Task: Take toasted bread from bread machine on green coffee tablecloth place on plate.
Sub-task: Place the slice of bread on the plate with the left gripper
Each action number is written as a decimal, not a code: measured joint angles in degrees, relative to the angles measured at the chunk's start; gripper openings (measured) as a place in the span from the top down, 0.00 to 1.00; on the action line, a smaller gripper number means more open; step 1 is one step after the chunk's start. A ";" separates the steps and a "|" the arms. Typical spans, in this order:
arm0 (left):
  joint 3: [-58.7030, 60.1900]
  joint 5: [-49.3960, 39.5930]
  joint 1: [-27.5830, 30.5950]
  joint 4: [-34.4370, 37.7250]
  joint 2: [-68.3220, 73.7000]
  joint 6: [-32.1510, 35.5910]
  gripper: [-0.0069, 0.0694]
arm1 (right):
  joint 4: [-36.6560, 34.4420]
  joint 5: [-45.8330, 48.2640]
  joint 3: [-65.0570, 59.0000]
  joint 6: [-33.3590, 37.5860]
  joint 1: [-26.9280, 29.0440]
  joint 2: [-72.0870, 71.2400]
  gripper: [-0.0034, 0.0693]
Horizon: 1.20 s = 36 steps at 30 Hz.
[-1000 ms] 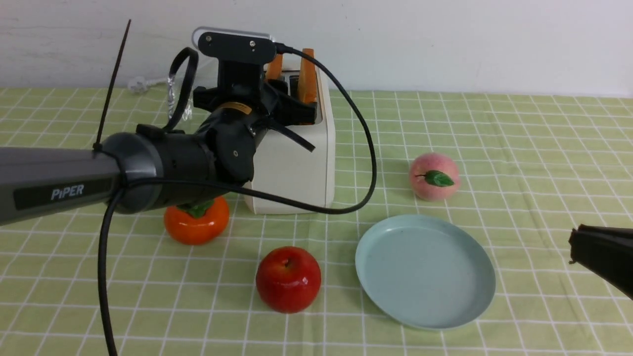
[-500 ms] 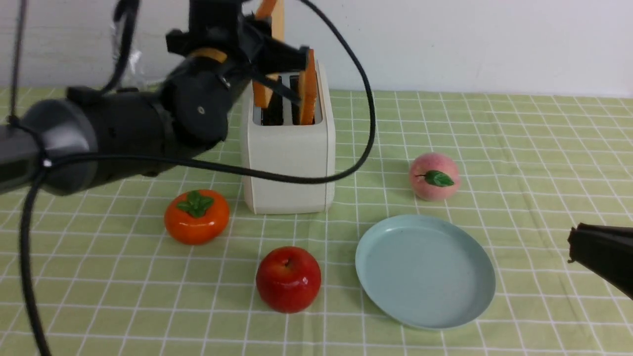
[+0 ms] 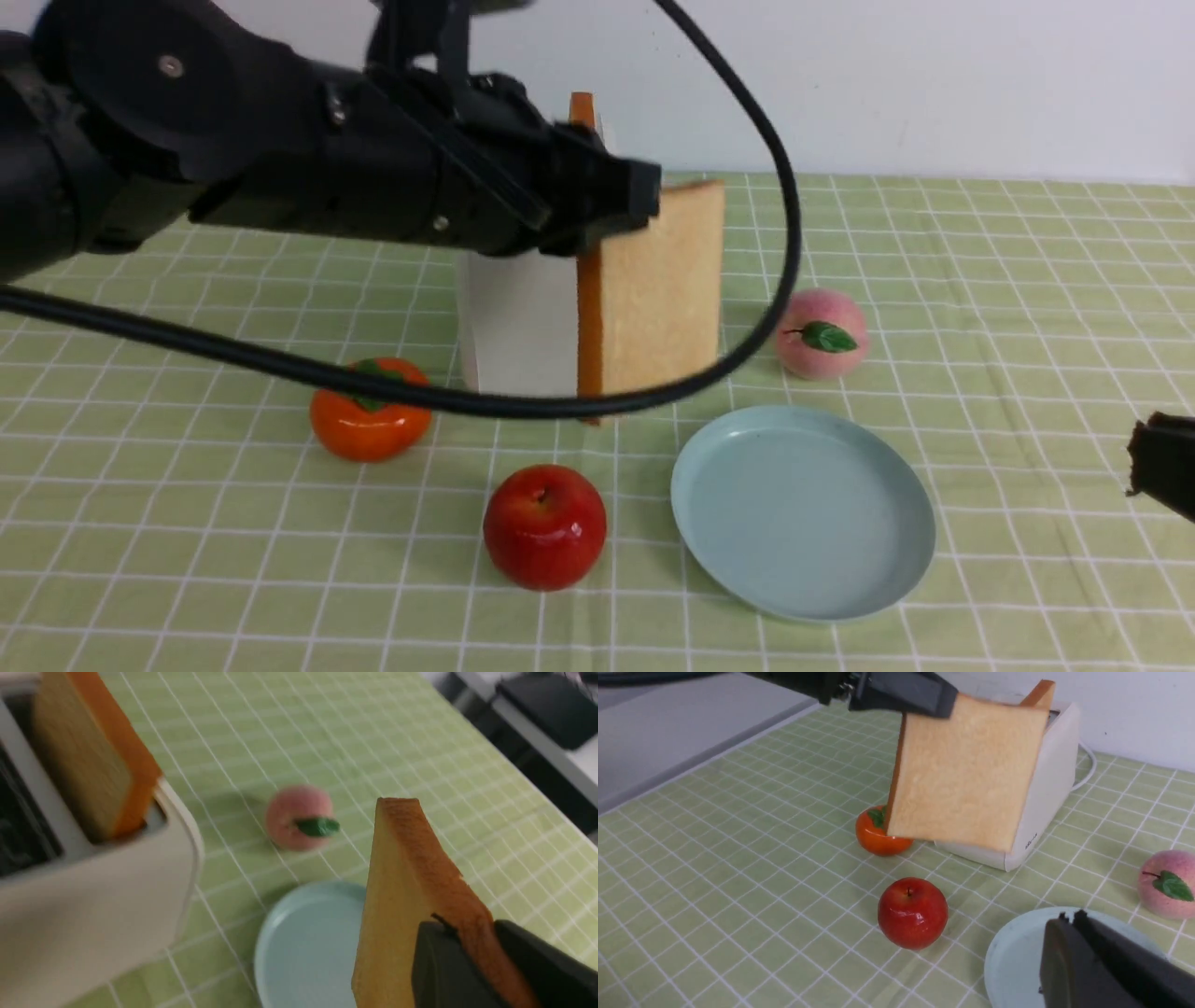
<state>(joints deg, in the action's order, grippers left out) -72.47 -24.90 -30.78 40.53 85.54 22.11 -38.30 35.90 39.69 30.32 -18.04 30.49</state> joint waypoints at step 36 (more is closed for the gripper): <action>-3.72 13.86 -11.70 51.30 25.08 37.82 0.77 | 16.02 2.36 -13.21 -20.51 0.00 -19.62 0.95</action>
<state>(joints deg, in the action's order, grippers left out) -76.19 -11.04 -42.48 91.83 110.62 59.93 -22.28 38.26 26.48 9.81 -18.04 10.86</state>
